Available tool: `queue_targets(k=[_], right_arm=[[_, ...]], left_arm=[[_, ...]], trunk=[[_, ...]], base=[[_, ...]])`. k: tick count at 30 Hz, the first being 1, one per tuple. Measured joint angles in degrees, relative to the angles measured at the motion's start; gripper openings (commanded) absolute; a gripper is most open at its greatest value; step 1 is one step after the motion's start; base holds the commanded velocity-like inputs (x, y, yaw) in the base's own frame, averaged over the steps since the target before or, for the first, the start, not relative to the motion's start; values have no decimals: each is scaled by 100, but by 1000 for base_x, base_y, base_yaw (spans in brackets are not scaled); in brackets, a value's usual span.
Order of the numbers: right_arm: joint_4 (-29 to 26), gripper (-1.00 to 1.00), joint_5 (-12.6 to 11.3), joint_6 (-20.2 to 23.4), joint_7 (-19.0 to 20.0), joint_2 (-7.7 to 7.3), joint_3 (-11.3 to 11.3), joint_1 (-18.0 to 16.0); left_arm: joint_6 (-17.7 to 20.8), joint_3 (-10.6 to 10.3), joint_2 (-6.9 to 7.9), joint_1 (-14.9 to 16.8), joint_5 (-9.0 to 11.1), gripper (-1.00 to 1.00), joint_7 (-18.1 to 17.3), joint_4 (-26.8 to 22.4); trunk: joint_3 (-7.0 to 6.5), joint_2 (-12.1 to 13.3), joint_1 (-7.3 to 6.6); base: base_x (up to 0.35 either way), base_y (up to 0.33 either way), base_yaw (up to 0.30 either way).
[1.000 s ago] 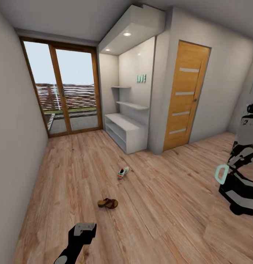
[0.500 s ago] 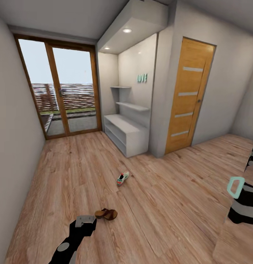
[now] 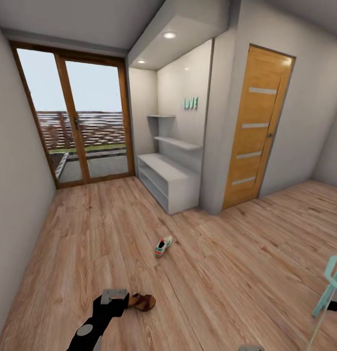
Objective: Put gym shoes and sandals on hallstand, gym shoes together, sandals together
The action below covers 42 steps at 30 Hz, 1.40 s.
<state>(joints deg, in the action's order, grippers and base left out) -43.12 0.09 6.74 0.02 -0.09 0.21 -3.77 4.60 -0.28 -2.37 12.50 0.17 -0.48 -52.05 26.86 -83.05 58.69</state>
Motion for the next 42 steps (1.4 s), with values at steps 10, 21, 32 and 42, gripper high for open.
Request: queue_targets(k=[10, 21, 32, 42], right_arm=[[1, 100, 25, -153, -10, 0, 3, 1], [8, 100, -8, -164, -10, 0, -4, 1], [9, 100, -16, -165, -15, 0, -5, 1], [10, 100, -20, -162, -24, 1, -5, 0]], left_arm=[[-6, 1, -1, 1, 6, 100, 0, 12], [-9, 1, -1, 2, 7, 100, 0, 21], [-14, 1, -1, 0, 7, 100, 0, 21], [-14, -7, -1, -2, 7, 100, 0, 19]], trunk=[[0, 0, 0], [0, 0, 1], [0, 0, 2], [0, 0, 4]], base=[[316, 169, -175], [267, 241, -293], [199, 294, -300], [69, 331, -227]])
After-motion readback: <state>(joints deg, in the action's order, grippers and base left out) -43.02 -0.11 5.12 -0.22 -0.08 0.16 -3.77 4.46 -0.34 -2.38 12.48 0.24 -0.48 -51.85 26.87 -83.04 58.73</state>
